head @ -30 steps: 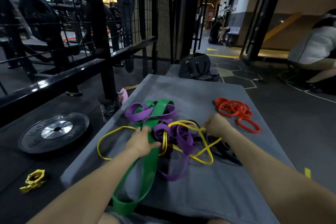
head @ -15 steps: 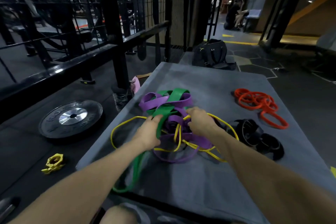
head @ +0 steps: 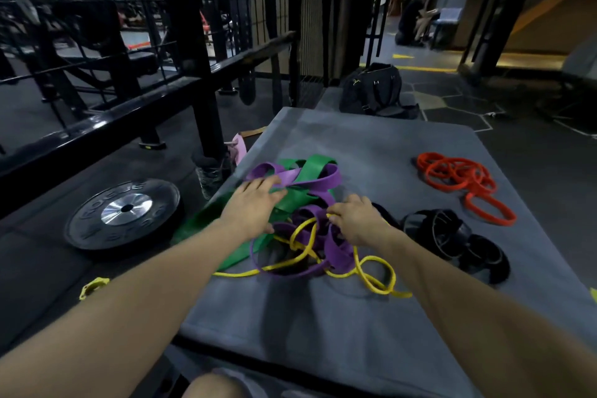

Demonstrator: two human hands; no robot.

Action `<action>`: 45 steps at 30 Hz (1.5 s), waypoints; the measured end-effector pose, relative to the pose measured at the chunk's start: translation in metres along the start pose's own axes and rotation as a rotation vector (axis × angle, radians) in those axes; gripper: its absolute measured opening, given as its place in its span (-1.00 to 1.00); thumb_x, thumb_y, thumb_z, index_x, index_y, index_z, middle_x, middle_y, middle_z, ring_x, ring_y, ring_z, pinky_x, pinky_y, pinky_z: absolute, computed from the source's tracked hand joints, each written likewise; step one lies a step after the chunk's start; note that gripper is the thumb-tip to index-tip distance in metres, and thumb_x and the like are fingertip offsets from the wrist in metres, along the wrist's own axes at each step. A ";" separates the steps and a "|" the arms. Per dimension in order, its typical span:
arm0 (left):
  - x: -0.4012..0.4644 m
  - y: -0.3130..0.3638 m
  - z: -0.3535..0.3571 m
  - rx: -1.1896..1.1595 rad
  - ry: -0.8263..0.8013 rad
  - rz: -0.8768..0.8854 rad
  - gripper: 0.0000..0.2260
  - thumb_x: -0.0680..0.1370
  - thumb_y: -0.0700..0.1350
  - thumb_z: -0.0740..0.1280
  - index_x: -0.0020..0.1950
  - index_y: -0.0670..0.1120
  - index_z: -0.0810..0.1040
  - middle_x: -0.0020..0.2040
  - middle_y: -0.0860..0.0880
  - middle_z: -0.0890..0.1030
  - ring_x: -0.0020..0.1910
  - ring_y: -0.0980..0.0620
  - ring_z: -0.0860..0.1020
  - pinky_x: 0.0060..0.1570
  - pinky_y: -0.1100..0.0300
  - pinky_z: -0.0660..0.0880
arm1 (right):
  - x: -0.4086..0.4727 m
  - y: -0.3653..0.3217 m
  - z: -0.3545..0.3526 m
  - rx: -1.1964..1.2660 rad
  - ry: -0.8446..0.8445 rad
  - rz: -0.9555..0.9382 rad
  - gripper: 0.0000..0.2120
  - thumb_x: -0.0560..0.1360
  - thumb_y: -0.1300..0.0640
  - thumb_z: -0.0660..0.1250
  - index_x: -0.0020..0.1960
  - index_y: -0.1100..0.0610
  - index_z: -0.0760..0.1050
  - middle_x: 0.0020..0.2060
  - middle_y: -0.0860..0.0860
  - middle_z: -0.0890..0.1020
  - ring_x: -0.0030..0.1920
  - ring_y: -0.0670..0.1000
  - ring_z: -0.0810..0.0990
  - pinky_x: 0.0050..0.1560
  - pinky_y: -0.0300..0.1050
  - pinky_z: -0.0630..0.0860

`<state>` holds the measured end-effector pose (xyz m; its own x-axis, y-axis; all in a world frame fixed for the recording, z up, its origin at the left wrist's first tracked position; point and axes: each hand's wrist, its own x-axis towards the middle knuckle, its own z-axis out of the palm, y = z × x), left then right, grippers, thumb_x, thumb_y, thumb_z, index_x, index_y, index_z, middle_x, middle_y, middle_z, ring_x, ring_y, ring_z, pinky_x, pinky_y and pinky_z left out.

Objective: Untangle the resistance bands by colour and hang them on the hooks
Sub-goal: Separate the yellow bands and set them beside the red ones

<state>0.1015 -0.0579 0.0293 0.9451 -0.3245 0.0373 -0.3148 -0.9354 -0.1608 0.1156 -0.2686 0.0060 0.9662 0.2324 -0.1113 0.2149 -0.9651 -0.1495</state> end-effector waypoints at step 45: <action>-0.049 0.016 -0.112 -1.668 -0.079 -0.276 -0.81 0.60 -0.16 0.16 0.07 0.02 0.55 -0.26 0.04 0.48 -0.25 0.12 0.51 -0.13 0.19 0.48 | -0.056 -0.036 -0.034 0.249 0.155 -0.251 -0.79 0.41 0.19 0.39 0.02 0.23 0.59 0.00 0.16 0.62 0.04 0.15 0.56 0.05 -0.02 0.50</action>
<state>0.0406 -0.0728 0.1358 0.9690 -0.1796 -0.1695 0.1547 -0.0935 0.9835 0.0585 -0.2516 0.0512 0.9023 0.4180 0.1058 0.4244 -0.8174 -0.3896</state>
